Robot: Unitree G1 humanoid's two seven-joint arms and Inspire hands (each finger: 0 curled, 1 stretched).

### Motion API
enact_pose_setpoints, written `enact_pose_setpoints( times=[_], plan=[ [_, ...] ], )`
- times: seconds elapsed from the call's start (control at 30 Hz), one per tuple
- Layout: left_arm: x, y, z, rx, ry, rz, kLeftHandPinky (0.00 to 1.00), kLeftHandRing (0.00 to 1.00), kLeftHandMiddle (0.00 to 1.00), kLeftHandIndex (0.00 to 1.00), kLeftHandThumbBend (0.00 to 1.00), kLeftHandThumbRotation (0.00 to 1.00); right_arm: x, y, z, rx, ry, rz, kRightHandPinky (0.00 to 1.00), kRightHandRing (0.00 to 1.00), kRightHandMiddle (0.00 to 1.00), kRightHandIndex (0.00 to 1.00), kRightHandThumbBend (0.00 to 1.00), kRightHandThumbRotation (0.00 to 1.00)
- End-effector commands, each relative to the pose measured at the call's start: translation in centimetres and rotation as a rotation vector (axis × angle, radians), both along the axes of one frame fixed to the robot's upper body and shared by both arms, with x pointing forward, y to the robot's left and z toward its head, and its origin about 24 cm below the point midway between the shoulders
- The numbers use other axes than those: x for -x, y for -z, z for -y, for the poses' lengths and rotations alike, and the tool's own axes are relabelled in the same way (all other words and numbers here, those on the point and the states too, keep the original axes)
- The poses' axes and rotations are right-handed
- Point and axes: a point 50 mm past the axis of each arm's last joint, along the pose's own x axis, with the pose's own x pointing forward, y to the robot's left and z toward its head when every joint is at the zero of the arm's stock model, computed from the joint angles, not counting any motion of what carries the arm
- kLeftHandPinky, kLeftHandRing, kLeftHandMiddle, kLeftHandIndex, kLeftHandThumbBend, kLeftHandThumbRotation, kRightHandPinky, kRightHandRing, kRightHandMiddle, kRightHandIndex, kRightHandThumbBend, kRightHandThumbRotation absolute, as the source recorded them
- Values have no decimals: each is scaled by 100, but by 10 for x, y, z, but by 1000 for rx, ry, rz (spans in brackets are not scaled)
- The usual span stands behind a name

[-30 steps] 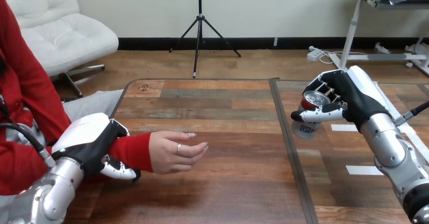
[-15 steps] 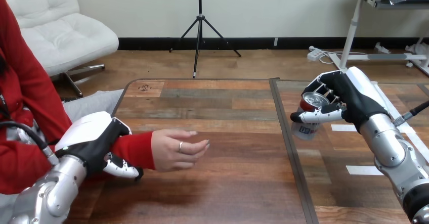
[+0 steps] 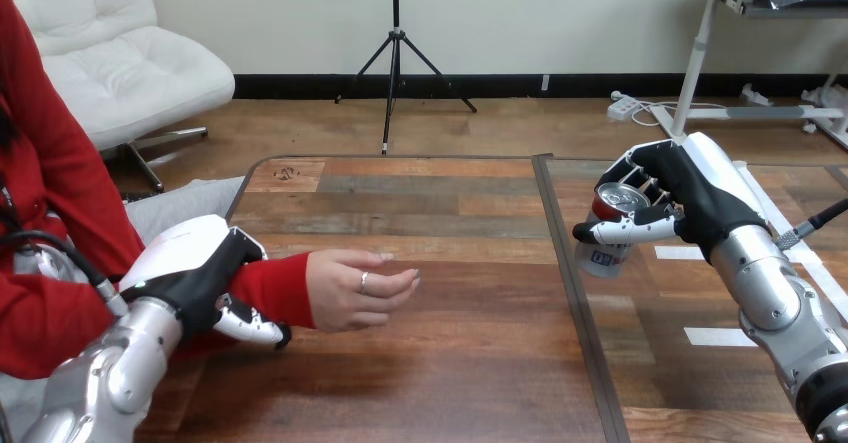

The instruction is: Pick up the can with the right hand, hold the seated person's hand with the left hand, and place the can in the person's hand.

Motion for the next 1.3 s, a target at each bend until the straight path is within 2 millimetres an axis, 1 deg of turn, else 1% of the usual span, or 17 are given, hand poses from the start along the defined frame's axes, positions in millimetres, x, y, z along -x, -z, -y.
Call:
enact_pose_setpoints(
  times=[0.0, 0.6, 1.27],
  plan=[
    [-54, -101, 67, 126, 198, 371, 15, 22, 32, 34, 67, 0, -20, -40, -24, -39, -69, 172, 33, 37, 43, 48, 71, 0],
    [-61, -106, 86, 147, 235, 374, 13, 20, 30, 34, 66, 0, -22, -41, -29, -30, -74, 176, 32, 36, 42, 48, 72, 0],
    [-64, -114, 106, 180, 281, 396, 14, 21, 30, 35, 66, 0, -25, -43, -40, -44, -94, 172, 32, 36, 42, 47, 71, 0]
  ],
)
